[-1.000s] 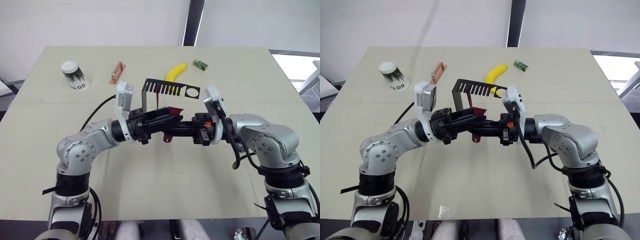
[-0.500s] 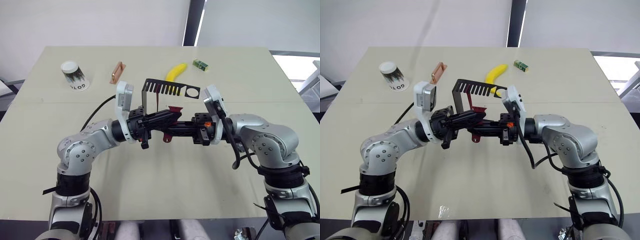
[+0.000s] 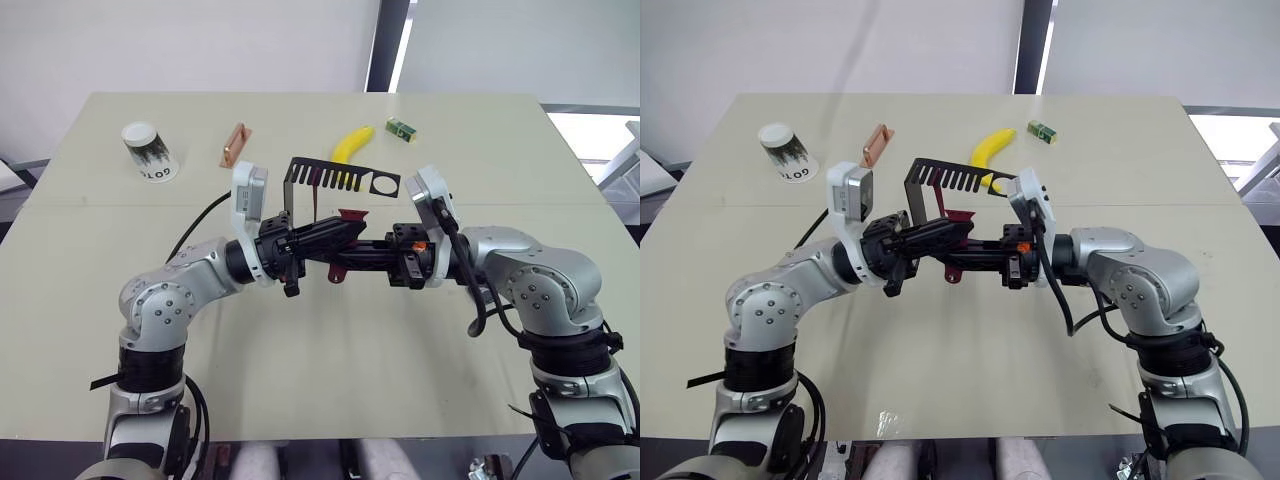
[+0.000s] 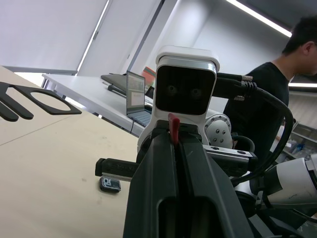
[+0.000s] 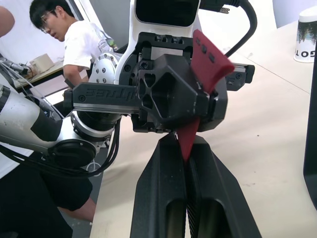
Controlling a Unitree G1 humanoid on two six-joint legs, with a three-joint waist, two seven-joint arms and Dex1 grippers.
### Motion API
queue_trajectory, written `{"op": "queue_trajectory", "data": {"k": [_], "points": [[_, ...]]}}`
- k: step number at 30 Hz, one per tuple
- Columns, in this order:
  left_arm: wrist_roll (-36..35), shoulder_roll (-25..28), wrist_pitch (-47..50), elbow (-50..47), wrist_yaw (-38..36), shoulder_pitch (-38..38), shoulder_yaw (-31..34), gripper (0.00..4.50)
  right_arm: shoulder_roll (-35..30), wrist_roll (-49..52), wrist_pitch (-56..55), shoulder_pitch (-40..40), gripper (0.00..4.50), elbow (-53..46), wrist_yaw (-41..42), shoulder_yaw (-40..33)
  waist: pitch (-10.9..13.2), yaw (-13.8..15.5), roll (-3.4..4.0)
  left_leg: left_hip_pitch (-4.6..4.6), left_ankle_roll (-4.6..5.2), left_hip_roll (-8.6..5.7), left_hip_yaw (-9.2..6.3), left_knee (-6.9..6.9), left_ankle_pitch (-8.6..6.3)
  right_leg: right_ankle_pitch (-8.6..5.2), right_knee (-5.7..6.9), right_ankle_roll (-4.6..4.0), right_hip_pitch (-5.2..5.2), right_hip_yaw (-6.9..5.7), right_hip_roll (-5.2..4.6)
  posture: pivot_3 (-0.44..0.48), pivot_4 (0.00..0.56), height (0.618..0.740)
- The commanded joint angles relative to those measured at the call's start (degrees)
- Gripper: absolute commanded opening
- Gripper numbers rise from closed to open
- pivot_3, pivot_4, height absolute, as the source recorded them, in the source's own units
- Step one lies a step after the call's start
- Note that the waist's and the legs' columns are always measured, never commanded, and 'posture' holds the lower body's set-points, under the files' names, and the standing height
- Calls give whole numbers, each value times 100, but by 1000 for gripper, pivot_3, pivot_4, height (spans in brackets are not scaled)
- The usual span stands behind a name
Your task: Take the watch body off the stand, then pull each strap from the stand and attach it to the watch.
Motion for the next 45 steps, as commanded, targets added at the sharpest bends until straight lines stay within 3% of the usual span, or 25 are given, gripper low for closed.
{"op": "queue_trajectory", "data": {"k": [1,4,6,11,12,16,19,21,28,39,45], "points": [[-248,-31,-66,-114,-30,-35,99,48,-91,211,35,-53,0,-262,89,-195,0,-1,0,0,0,0,0,0,0,0,0,0,0,0,0,0,150,740],[-275,20,-69,-128,-50,-19,107,0,-192,417,153,33,970,-403,24,-329,0,2,0,0,0,0,0,0,0,0,2,0,0,0,0,0,150,740],[-189,177,-89,-168,-130,34,103,0,-317,580,269,211,1917,-609,-180,-591,0,4,0,0,0,-1,0,0,0,0,1,0,0,0,0,0,150,740],[180,1150,-148,-459,-661,353,92,0,-1045,892,494,1483,4262,-1398,-748,-1818,1,30,-1,-2,0,-2,-2,-7,0,0,-9,0,3,0,0,0,150,740],[254,1442,-167,-518,-864,455,89,0,-1184,882,498,1885,4452,-1554,-854,-2146,1,28,-1,-2,0,-1,-4,-11,0,0,-16,0,7,0,0,0,150,740],[633,2280,-436,-548,-1649,709,-47,0,-1316,420,266,3489,4452,-2006,-1338,-3283,1,41,-2,0,0,-2,-3,-13,0,0,-49,0,14,2,2,0,150,740],[1036,2549,-820,-349,-2189,746,-313,0,-1105,-316,-209,4875,4452,-2245,-1546,-4024,1,109,-1,2,-5,-4,-1,-18,3,-1,-53,0,17,7,6,0,150,740],[1273,2575,-1067,-202,-2482,728,-514,0,-963,-690,-578,5617,4452,-2342,-1503,-4345,0,170,-1,3,-6,-6,1,-19,3,-1,-58,0,18,10,9,0,150,740],[1880,2191,-1698,267,-2942,451,-1069,0,-475,-1241,-1384,7009,4452,-2286,-1365,-4997,0,159,0,24,-12,-3,20,-28,6,0,-53,0,26,30,22,0,150,740],[1914,1868,-1650,230,-2961,319,-1132,0,-482,-2074,-1932,6221,4452,-1294,-1795,-3886,0,162,4,29,-13,-1,35,-28,7,0,-44,0,19,42,21,0,150,740],[1794,1811,-1513,-95,-2811,435,-1068,0,-433,-2378,-1959,5091,4452,-257,-2011,-3090,-3,153,2,29,-11,-6,41,-14,6,0,-30,0,18,46,14,0,150,740]]}}
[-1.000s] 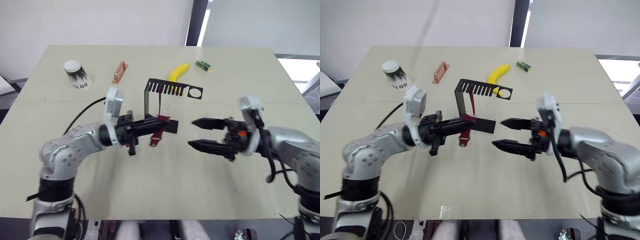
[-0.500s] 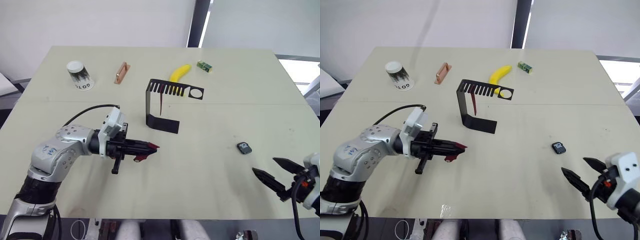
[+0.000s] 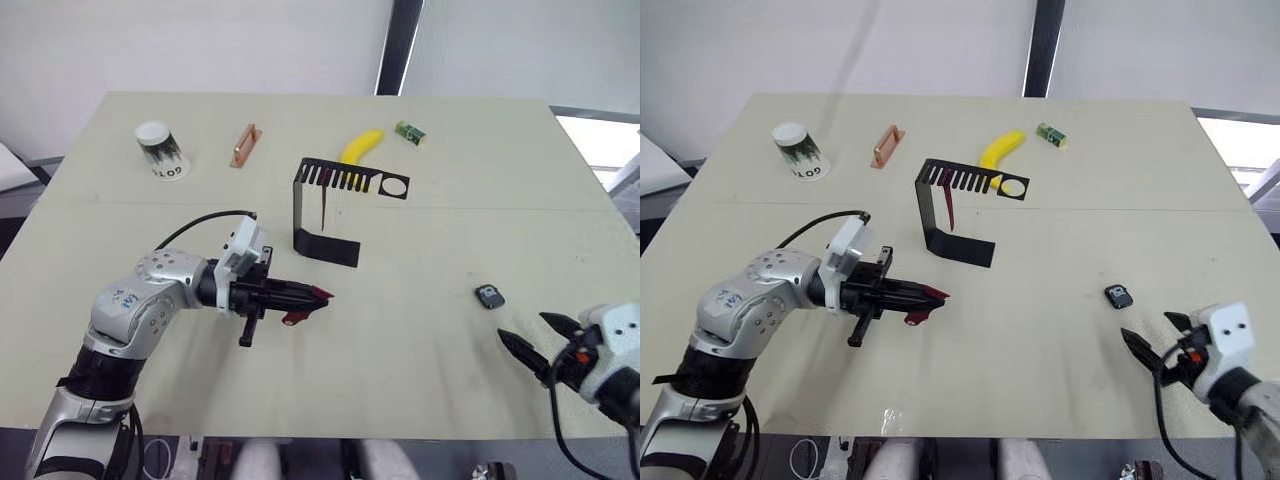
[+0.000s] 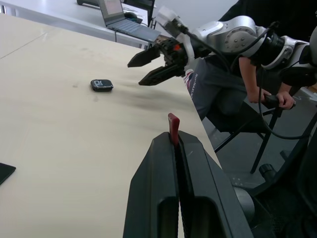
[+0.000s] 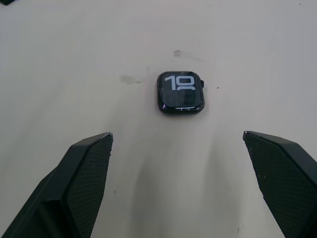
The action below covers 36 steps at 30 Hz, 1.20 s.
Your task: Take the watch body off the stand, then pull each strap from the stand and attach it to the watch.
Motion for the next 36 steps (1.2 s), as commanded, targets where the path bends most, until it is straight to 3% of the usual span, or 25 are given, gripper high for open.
{"op": "queue_trajectory", "data": {"k": [1,13,35,36], "points": [[-144,18,45,-315,20,4,121,0,23,2,-16,-220,4452,291,-99,96,-2,13,8,0,0,2,-1,-3,0,0,5,0,-5,-2,3,0,150,740],[-196,-92,255,-611,262,-33,167,0,11,-241,-257,-708,4452,999,-51,415,-2,14,9,1,0,4,-4,5,0,-1,25,-2,-6,-4,4,0,150,740],[-153,-281,199,-456,417,-130,185,0,343,-283,149,-1162,4452,721,-605,862,-2,-7,9,5,-1,5,-3,11,0,-1,38,-2,-7,-3,5,0,150,740],[-156,-286,202,-454,420,-130,188,0,349,-276,173,-1160,4223,709,-618,862,-2,-8,9,5,-1,5,-2,11,0,-1,38,-2,-7,-3,5,0,150,740]]}}
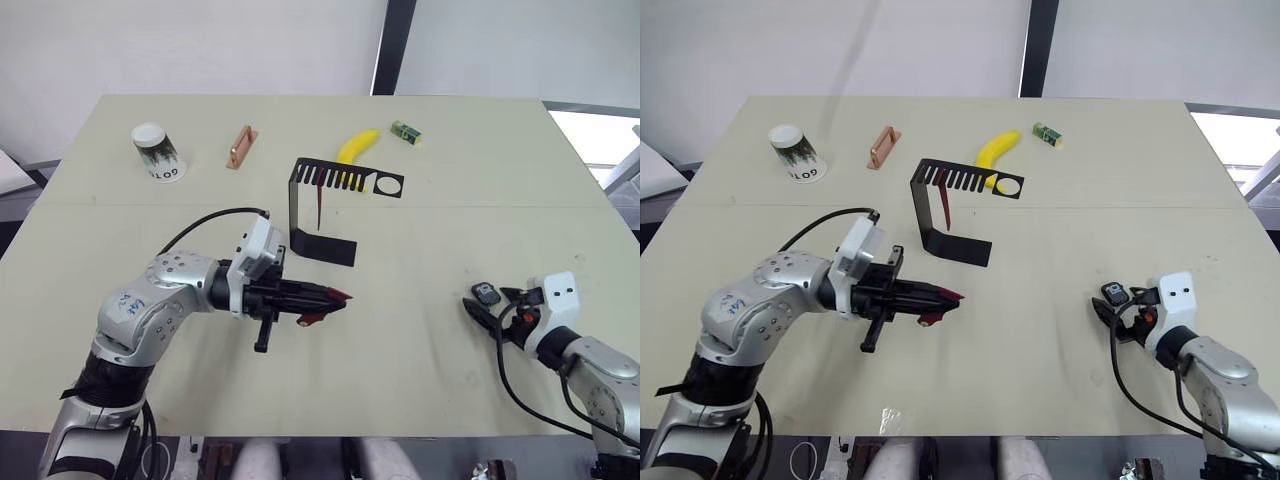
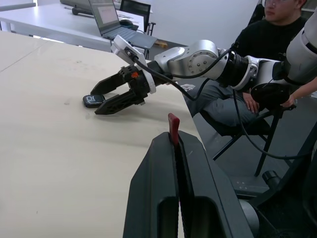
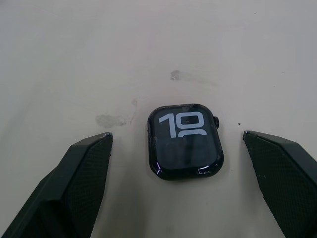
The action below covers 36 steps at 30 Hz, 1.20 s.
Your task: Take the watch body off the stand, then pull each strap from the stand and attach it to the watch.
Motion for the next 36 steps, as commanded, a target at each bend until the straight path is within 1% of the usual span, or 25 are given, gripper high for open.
{"op": "queue_trajectory", "data": {"k": [1,3,16,17,18,19,20,28,36], "points": [[-105,-33,-39,-17,20,-108,139,0,48,46,135,32,3914,-151,-105,49,0,-1,0,0,0,0,0,0,0,0,0,0,0,0,0,0,150,740],[-110,-35,-33,-17,26,-109,143,0,43,46,164,36,3200,-167,-117,55,0,0,0,0,0,1,0,0,0,0,1,0,0,0,1,0,150,740],[-145,-52,24,5,73,-201,149,0,144,44,299,-32,3200,-191,-262,67,-1,-2,-2,0,0,0,0,2,0,0,2,0,0,0,0,0,150,740],[-144,-55,25,4,76,-203,147,0,142,36,285,-33,2662,-192,-258,72,-1,-1,-1,0,0,0,0,2,0,0,2,0,0,0,0,0,150,740],[-141,-57,23,7,75,-206,147,0,154,48,265,-44,2439,-197,-256,66,-1,-1,-1,0,0,0,0,2,0,0,3,0,0,0,0,0,150,740],[-137,-57,23,7,75,-206,148,0,174,79,258,-52,1924,-203,-252,51,-1,0,-1,1,0,0,0,2,0,0,4,0,0,0,0,0,150,740],[-134,-58,24,6,76,-206,149,0,189,101,256,-58,1511,-207,-249,40,-1,-1,-1,0,0,0,0,1,0,0,4,0,-1,0,0,0,150,740],[-160,12,37,-71,77,-87,227,0,-156,572,877,-200,1510,-833,-113,-217,-1,6,-1,-2,0,-1,0,2,0,0,7,0,-4,0,-2,0,150,740],[-172,-51,1,-67,105,-51,246,0,-538,785,1180,-115,1510,-697,101,-183,-1,16,-1,-4,0,-2,-1,2,0,0,4,0,-3,-1,-2,0,150,740]]}}
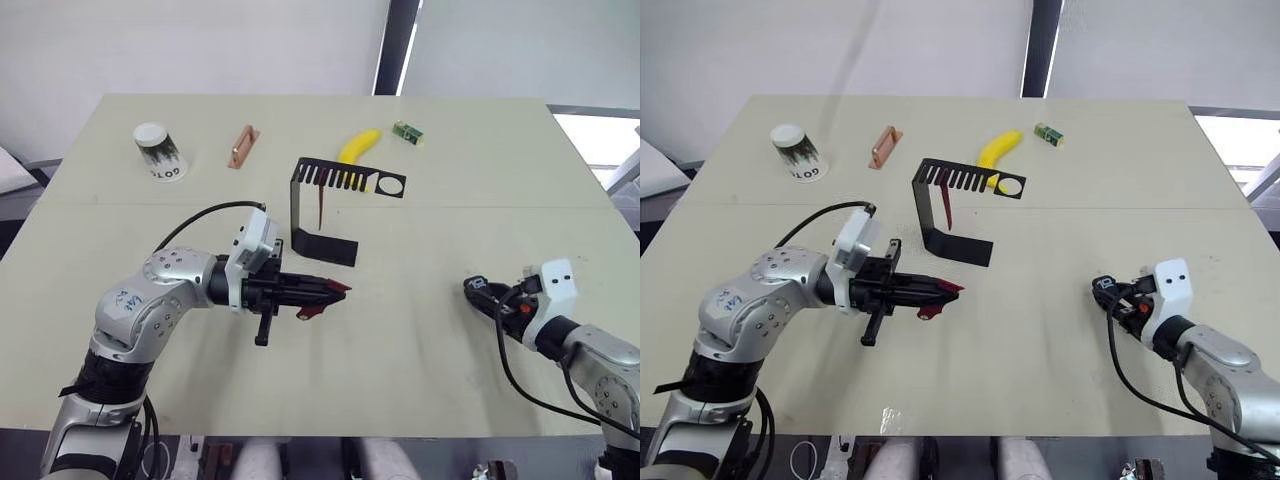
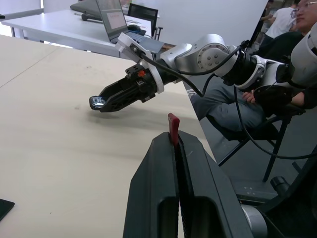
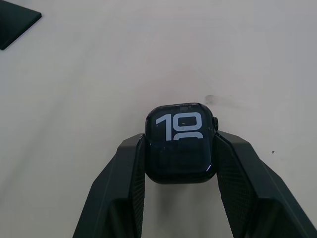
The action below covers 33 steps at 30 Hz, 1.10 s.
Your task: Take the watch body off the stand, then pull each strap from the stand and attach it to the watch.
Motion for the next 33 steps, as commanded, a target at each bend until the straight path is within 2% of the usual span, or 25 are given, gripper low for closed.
{"op": "queue_trajectory", "data": {"k": [1,7,9,13,14,22,29,32,33], "points": [[-138,-44,-55,-97,19,11,135,0,-173,134,54,106,1510,9,239,-120,0,7,0,0,0,0,0,0,0,0,-1,0,0,0,0,0,150,740],[-131,-37,-65,-132,29,46,141,0,-222,-142,-331,288,1510,284,384,145,0,4,0,0,0,0,-1,1,0,0,-1,0,1,0,1,0,150,740],[-129,-30,-67,-139,27,58,141,0,-227,-316,-655,329,2557,312,380,158,0,1,0,1,0,1,-1,1,0,0,0,0,1,-1,1,0,150,740],[-139,-29,-70,-133,15,63,147,0,-217,-425,-990,584,4363,184,399,91,0,4,0,1,0,0,0,2,0,0,0,0,1,0,1,0,150,740],[-139,-33,-73,-125,14,59,147,0,-155,-422,-1029,674,4472,103,336,53,0,8,0,0,0,0,0,2,0,0,0,0,2,0,1,0,150,740],[-106,-42,-111,-33,-31,-7,133,0,797,-359,-1040,860,4472,-225,-548,-121,-1,-1,0,3,-1,1,-2,1,0,0,3,0,3,-1,1,0,150,740],[-103,-59,-91,17,-18,-116,116,0,1053,-521,-1081,896,4472,-343,-837,6,-1,3,0,2,-1,0,-3,3,0,0,5,0,2,-2,0,0,150,740],[-121,-55,-63,19,-4,-152,113,0,1052,-593,-1075,905,3748,-347,-862,59,-1,3,0,2,-1,0,-2,3,0,0,5,0,2,-2,0,0,150,740],[-123,-58,-55,26,5,-167,113,0,1059,-614,-1066,904,3231,-356,-874,67,-1,3,0,2,-1,1,-3,1,0,0,5,0,2,-2,0,0,150,740]]}}
